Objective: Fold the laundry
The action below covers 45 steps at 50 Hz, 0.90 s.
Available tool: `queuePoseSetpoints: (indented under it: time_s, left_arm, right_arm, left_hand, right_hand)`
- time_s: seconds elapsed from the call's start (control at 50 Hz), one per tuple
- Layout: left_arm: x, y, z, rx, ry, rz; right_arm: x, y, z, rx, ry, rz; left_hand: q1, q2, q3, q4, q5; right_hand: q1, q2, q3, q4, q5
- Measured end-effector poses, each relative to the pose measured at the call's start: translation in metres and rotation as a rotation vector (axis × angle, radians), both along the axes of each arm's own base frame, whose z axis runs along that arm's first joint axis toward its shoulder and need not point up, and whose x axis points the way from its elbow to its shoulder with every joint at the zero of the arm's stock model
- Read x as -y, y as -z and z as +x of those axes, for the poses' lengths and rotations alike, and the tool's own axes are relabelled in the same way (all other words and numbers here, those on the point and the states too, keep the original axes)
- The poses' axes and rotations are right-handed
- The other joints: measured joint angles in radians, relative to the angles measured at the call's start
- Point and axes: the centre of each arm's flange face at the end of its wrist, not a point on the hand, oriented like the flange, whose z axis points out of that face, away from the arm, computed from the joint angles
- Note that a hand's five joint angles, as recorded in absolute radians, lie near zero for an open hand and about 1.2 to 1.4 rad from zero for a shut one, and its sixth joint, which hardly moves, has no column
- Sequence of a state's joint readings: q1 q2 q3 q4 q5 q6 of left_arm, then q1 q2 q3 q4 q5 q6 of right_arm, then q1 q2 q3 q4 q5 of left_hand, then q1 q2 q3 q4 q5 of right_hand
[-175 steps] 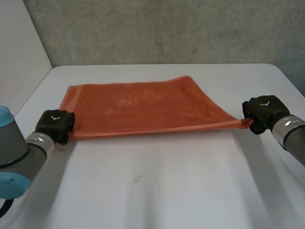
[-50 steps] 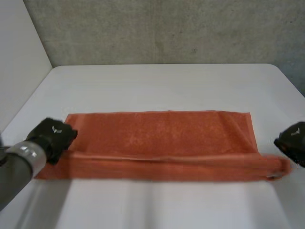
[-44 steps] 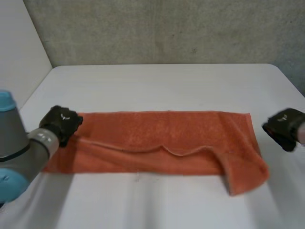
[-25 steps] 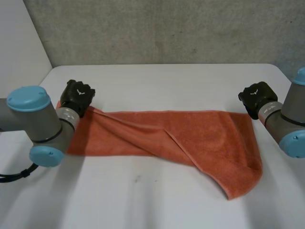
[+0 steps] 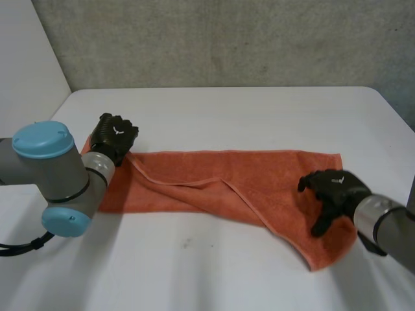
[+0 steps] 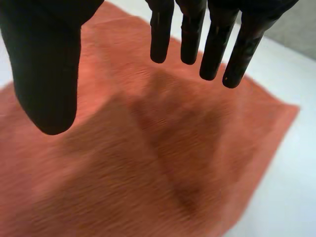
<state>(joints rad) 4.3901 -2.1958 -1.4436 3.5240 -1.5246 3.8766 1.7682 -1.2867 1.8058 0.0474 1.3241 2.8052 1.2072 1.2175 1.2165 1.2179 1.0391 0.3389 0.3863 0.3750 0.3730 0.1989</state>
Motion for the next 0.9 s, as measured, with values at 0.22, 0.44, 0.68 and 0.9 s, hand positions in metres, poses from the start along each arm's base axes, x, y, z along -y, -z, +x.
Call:
queuePoseSetpoints:
  time_s: [0.22, 0.44, 0.68, 0.9]
  left_arm:
    - [0.0, 0.0, 0.002, -0.001, -0.005, 0.002]
    - [-0.001, -0.002, 0.003, -0.002, -0.006, 0.0]
    - [-0.001, -0.002, 0.004, -0.002, -0.01, -0.001]
    - [-0.002, -0.004, 0.005, -0.007, -0.011, 0.0]
  right_arm:
    - [-0.029, 0.017, -0.003, 0.028, -0.002, 0.038]
    - [-0.036, 0.023, -0.002, 0.059, 0.011, 0.043]
    - [-0.064, -0.018, 0.005, 0.104, -0.036, -0.063]
    - [-0.079, -0.018, 0.004, 0.095, -0.052, -0.036]
  left_hand:
    - [0.0, 0.0, 0.0, 0.0, 0.0]
    - [0.0, 0.0, 0.0, 0.0, 0.0]
    - [0.0, 0.0, 0.0, 0.0, 0.0]
    - [0.0, 0.0, 0.0, 0.0, 0.0]
  right_hand:
    - [0.0, 0.0, 0.0, 0.0, 0.0]
    - [0.0, 0.0, 0.0, 0.0, 0.0]
    - [0.002, 0.002, 0.002, 0.004, 0.004]
    - [0.021, 0.002, 0.049, 0.057, 0.05]
